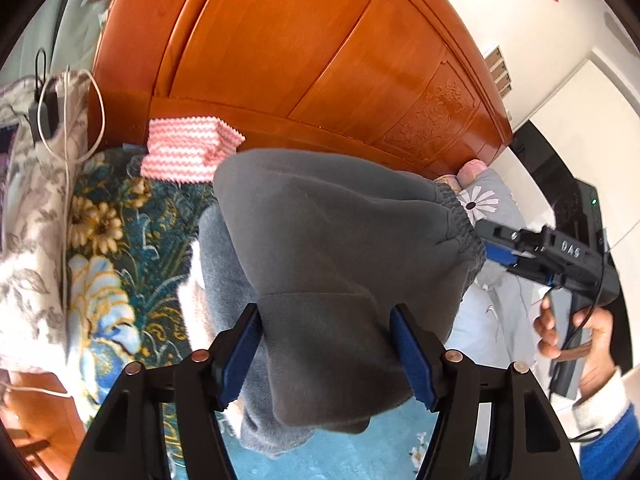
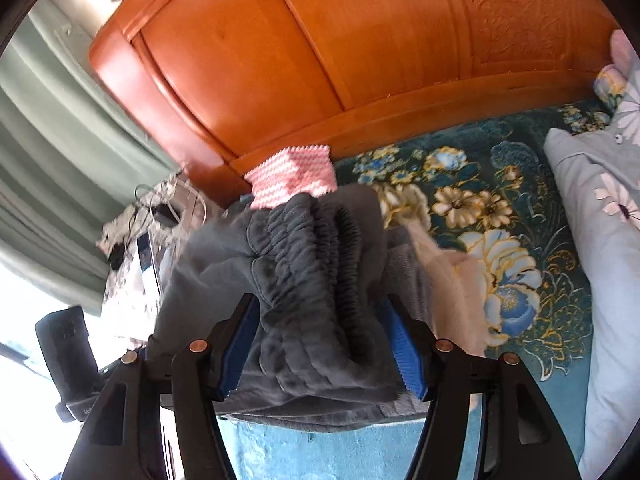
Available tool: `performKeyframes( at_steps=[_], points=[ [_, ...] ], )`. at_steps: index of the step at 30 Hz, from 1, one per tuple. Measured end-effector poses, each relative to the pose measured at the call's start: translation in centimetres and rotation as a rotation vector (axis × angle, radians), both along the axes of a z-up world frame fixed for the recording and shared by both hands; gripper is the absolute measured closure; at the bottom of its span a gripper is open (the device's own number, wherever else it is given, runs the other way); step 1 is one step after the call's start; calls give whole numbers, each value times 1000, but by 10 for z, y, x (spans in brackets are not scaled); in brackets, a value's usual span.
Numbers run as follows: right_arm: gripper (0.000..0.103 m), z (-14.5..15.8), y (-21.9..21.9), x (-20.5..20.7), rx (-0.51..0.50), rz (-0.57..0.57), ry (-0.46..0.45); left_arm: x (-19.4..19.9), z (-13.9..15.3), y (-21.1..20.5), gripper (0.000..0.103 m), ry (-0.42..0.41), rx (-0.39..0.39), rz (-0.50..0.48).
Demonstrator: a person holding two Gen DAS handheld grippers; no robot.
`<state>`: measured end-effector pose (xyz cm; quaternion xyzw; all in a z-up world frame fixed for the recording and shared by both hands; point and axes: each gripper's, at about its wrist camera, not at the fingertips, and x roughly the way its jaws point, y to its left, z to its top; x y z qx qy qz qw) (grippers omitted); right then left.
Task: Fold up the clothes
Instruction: 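Carry the folded sweatpants with both grippers over the clothes stack by the headboard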
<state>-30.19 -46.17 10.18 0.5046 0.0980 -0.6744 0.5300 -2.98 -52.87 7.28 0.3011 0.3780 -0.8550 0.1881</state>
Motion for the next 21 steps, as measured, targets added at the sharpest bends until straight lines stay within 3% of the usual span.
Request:
performKeyframes(
  at_steps=[4,7,12,18,21],
  points=[
    [38,28,0,12,-29,-36,90,1,7,2,33,-14,-66,-7],
    [38,46,-17,41,-68,32,184,5,13,1,33,-50,-139,33],
    [38,46,-53,73,-68,144,281,5,31,6,33,25,-190,18],
    [38,-3,-50,63,-21,114,209,-21,-11,23,33,-13,-139,-107],
    [39,-7,-40,61,-24,97,202,-24,-24,34,33,-23,-170,-144]
  ],
)
